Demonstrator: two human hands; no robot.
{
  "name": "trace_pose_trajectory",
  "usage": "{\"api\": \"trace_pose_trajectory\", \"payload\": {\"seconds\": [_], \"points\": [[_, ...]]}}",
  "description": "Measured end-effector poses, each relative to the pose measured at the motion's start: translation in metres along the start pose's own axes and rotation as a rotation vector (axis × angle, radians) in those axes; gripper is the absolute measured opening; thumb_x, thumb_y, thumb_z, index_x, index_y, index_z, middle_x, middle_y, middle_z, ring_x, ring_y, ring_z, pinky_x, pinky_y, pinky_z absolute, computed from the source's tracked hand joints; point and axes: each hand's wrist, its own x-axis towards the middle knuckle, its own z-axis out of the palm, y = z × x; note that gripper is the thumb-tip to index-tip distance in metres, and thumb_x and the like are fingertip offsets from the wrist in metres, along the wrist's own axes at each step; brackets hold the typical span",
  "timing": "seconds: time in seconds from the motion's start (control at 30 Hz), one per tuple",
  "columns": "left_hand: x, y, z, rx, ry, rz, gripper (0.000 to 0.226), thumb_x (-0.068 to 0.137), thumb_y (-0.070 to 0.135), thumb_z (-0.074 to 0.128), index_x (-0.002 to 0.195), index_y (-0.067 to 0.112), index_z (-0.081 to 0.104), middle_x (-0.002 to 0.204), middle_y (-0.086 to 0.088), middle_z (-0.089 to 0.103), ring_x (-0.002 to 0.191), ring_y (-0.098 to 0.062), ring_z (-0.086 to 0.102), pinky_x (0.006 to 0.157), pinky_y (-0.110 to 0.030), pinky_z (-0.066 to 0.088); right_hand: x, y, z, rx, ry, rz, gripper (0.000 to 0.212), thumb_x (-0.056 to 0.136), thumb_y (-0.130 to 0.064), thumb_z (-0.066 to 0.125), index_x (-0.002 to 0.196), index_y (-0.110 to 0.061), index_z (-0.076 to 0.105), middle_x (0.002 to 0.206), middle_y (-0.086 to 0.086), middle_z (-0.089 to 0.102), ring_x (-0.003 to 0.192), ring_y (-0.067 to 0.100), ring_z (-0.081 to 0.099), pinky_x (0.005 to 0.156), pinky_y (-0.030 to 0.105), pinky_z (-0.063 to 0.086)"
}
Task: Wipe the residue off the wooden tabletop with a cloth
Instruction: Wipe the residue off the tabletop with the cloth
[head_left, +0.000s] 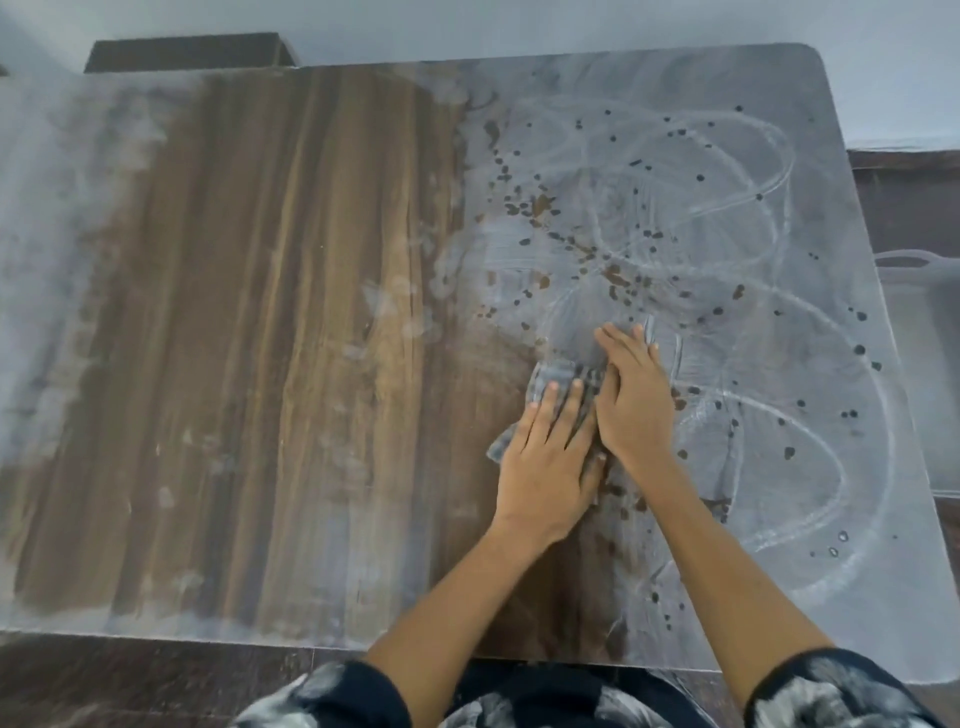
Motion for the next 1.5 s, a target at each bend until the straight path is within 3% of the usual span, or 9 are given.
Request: {"api": "trace_pose_trajectory", "payload": {"seconds": [0.1,0.2,0.33,0.63,0.77,0.9,1.2,1.4,1.5], "points": [[0.037,-0.027,-0.012,0.075,-0.002,-0.01,0.056,0.097,0.041,0.022,0.145,0.013,0.029,0.152,-0.009,0.026,0.142,-0.027,0.019,0.116,-0.041,0.015,0.012,0.006,-0.002,-0.057,0.047,0.009,0.038,0.094,-0.012,0.037,0.127,-0.006,0.057,0.134,0.007,0.053,0.136,0.026,0.033,0.116,0.037,0.018],[0.072,-0.086,-0.033,0.126,0.026,-0.352,0.059,0.097,0.042,0.005,0.148,0.012,0.007,0.156,-0.01,0.005,0.144,-0.027,0.002,0.118,-0.042,0.002,0.019,0.014,-0.004,-0.115,0.029,0.019,0.037,0.096,-0.012,0.039,0.129,-0.005,0.054,0.136,0.009,0.051,0.138,0.028,0.03,0.116,0.036,0.013],[0.034,-0.125,-0.036,0.031,0.117,-0.668,0.059,0.098,0.043,0.015,0.148,0.012,0.011,0.155,-0.011,0.011,0.143,-0.031,0.006,0.116,-0.043,0.007,0.019,0.021,-0.003,-0.141,0.02,0.017,0.04,0.097,-0.016,0.035,0.131,-0.005,0.052,0.138,0.009,0.049,0.138,0.028,0.03,0.116,0.036,0.013],[0.088,-0.054,-0.021,0.086,-0.012,-0.008,0.057,0.097,0.044,0.02,0.147,0.016,0.021,0.154,-0.006,0.02,0.143,-0.025,0.014,0.116,-0.042,0.018,0.025,0.018,-0.001,-0.133,0.056,0.013,0.039,0.096,-0.016,0.037,0.129,-0.005,0.054,0.136,0.008,0.051,0.137,0.022,0.029,0.116,0.038,0.014],[0.163,-0.114,-0.053,0.081,0.001,-0.321,0.057,0.098,0.045,0.009,0.148,0.018,-0.002,0.156,-0.006,-0.004,0.143,-0.024,-0.008,0.116,-0.041,-0.003,0.027,0.021,-0.001,-0.115,0.085,0.026,0.038,0.096,-0.016,0.037,0.13,-0.008,0.054,0.137,0.004,0.051,0.137,0.013,0.023,0.117,0.031,0.009],[0.138,-0.144,-0.056,-0.032,0.104,-0.68,0.059,0.098,0.045,0.02,0.149,0.02,0.006,0.157,-0.005,0.004,0.144,-0.027,-0.002,0.116,-0.047,0.005,0.037,0.03,-0.007,-0.129,0.118,0.036,0.038,0.095,-0.015,0.038,0.129,-0.007,0.054,0.136,0.006,0.052,0.137,0.021,0.03,0.116,0.038,0.015],[0.134,-0.029,-0.012,0.014,0.03,-0.005,0.054,0.098,0.043,0.021,0.147,0.022,0.02,0.155,-0.001,0.016,0.143,-0.023,0.01,0.115,-0.045,0.017,0.066,0.052,-0.017,-0.25,0.097,0.051,0.042,0.096,-0.019,0.034,0.133,-0.007,0.05,0.14,0.007,0.048,0.139,0.026,0.029,0.116,0.039,0.016],[0.196,-0.132,-0.055,-0.003,0.071,-0.585,0.058,0.098,0.045,0.013,0.149,0.019,0.001,0.157,-0.006,-0.001,0.144,-0.027,-0.004,0.116,-0.046,0.008,0.065,0.05,-0.016,-0.265,0.116,0.053,0.044,0.096,-0.021,0.031,0.132,-0.007,0.051,0.138,0.007,0.049,0.138,0.025,0.031,0.115,0.04,0.019],[0.154,-0.123,-0.05,0.038,0.093,-0.6,0.059,0.098,0.048,0.019,0.149,0.021,0.006,0.157,-0.004,0.005,0.144,-0.026,0.004,0.114,-0.046,0.017,0.065,0.05,-0.016,-0.261,0.108,0.065,0.045,0.095,-0.022,0.03,0.131,-0.006,0.052,0.137,0.008,0.05,0.137,0.026,0.032,0.115,0.042,0.021]]}}
